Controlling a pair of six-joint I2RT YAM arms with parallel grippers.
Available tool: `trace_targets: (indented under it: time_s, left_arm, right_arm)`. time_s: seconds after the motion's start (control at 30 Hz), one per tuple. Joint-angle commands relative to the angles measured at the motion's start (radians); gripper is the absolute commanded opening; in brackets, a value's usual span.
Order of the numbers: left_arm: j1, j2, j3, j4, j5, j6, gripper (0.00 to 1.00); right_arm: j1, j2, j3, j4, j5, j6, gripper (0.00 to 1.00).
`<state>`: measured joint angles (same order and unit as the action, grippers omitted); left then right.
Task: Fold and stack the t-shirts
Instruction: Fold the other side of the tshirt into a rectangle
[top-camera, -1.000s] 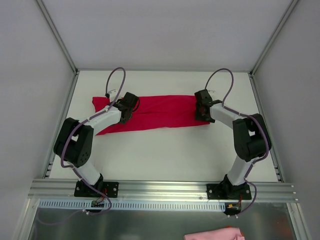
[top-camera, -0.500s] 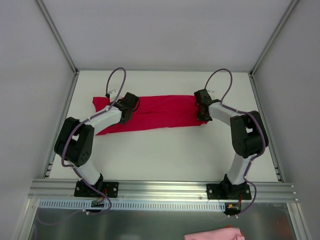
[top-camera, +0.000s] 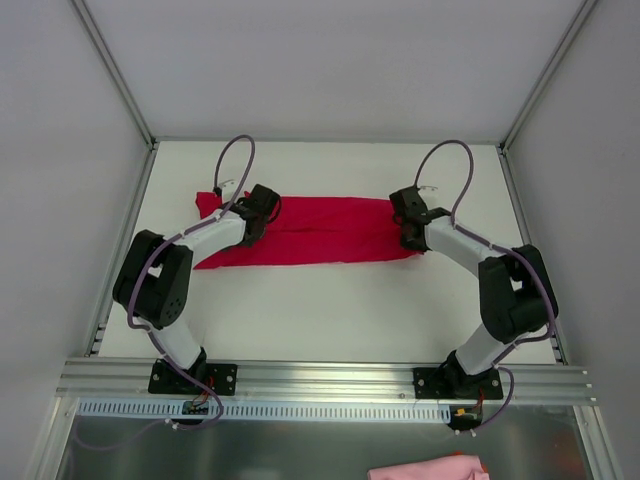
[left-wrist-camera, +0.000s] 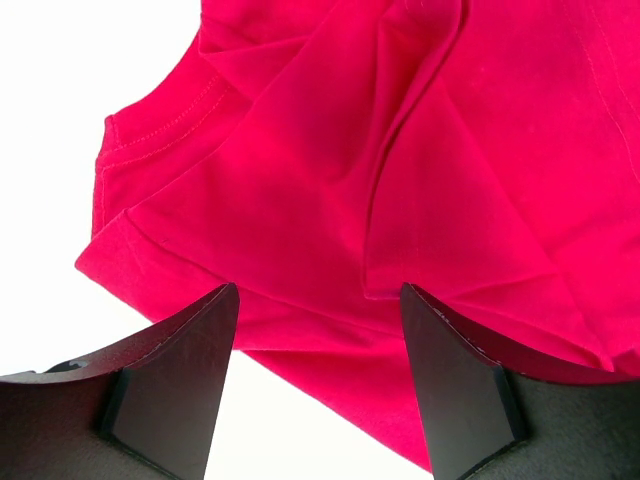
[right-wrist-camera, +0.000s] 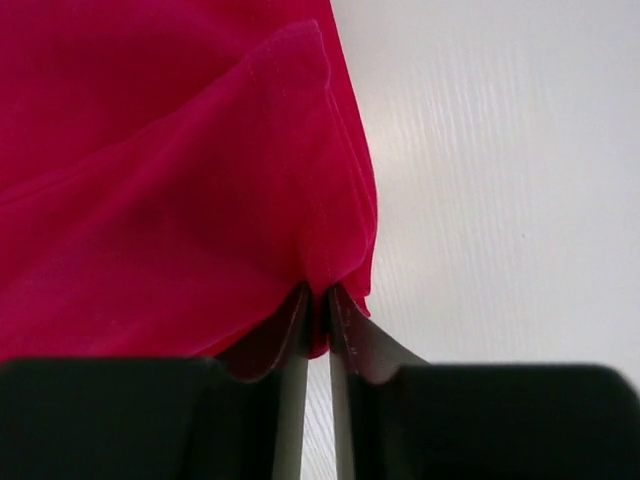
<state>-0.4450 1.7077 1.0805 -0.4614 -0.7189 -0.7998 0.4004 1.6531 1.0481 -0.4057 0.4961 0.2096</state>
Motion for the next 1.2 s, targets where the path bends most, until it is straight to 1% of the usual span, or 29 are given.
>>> trace_targets:
  time_s: [0.0, 0.03, 0.07, 0.1, 0.13, 0.17, 0.2, 0.23, 0.37, 0.43, 0.57, 0.7, 0.77, 0.83, 0.87, 0.9, 0.93, 1.03, 1.17]
  left_arm:
    - [0.003, 0.023, 0.042, 0.000, -0.022, 0.011, 0.67]
    - [0.005, 0.027, 0.044, -0.002, -0.019, 0.011, 0.66]
    - [0.005, 0.030, 0.045, -0.003, -0.019, 0.011, 0.66]
    - [0.005, 0.029, 0.045, -0.002, -0.019, 0.008, 0.66]
    - [0.005, 0.027, 0.044, 0.000, -0.019, 0.008, 0.66]
    - [0.003, 0.021, 0.036, 0.007, -0.017, 0.010, 0.66]
    - [0.005, 0.018, 0.030, 0.021, -0.004, 0.020, 0.66]
    - [0.005, 0.018, 0.027, 0.035, -0.001, 0.024, 0.66]
    - [0.011, 0.046, 0.042, 0.026, 0.009, 0.028, 0.66]
    - [0.014, 0.064, 0.050, 0.000, 0.006, 0.014, 0.63]
    - [0.015, 0.089, 0.068, -0.058, 0.016, -0.019, 0.65]
    - [0.017, 0.089, 0.041, -0.028, 0.055, -0.026, 0.66]
    - [0.023, 0.110, 0.042, -0.023, 0.075, -0.026, 0.64]
    - [0.041, 0.139, 0.045, -0.033, 0.096, -0.027, 0.51]
    - [0.051, 0.142, 0.039, -0.036, 0.107, -0.035, 0.40]
    - [0.057, 0.136, 0.032, -0.036, 0.114, -0.038, 0.26]
    - [0.063, 0.130, 0.019, -0.030, 0.119, -0.038, 0.00]
    - [0.080, 0.113, 0.013, -0.051, 0.116, -0.072, 0.00]
    - [0.095, 0.113, 0.045, -0.101, 0.122, -0.087, 0.00]
  right_arm:
    - [0.015, -0.084, -0.042, -0.077, 0.081, 0.031, 0.16]
    - [0.015, -0.093, -0.045, -0.094, 0.091, 0.039, 0.22]
    - [0.024, -0.111, -0.051, -0.119, 0.107, 0.042, 0.34]
    - [0.028, -0.124, -0.053, -0.123, 0.139, 0.047, 0.37]
    - [0.034, -0.139, -0.059, -0.124, 0.156, 0.050, 0.43]
    - [0.035, -0.156, -0.066, -0.122, 0.165, 0.054, 0.47]
    - [0.035, -0.182, -0.068, -0.119, 0.176, 0.056, 0.48]
    - [0.041, -0.193, -0.066, -0.119, 0.180, 0.057, 0.53]
    - [0.040, -0.202, -0.054, -0.068, 0.139, 0.017, 0.52]
    - [0.040, -0.170, -0.039, -0.050, 0.108, 0.011, 0.52]
    - [0.040, -0.119, -0.036, -0.016, 0.068, -0.002, 0.51]
    - [0.040, -0.110, -0.046, -0.007, 0.061, -0.010, 0.50]
    - [0.041, -0.130, -0.051, -0.010, 0.062, -0.013, 0.51]
    - [0.041, -0.160, -0.060, -0.002, 0.056, -0.019, 0.51]
    - [0.041, -0.171, -0.062, -0.001, 0.055, -0.019, 0.50]
    - [0.040, -0.179, -0.066, -0.002, 0.055, -0.024, 0.51]
    - [0.040, -0.194, -0.068, -0.001, 0.052, -0.026, 0.50]
    - [0.040, -0.210, -0.074, -0.001, 0.050, -0.030, 0.51]
    - [0.040, -0.240, -0.089, 0.007, 0.042, -0.032, 0.50]
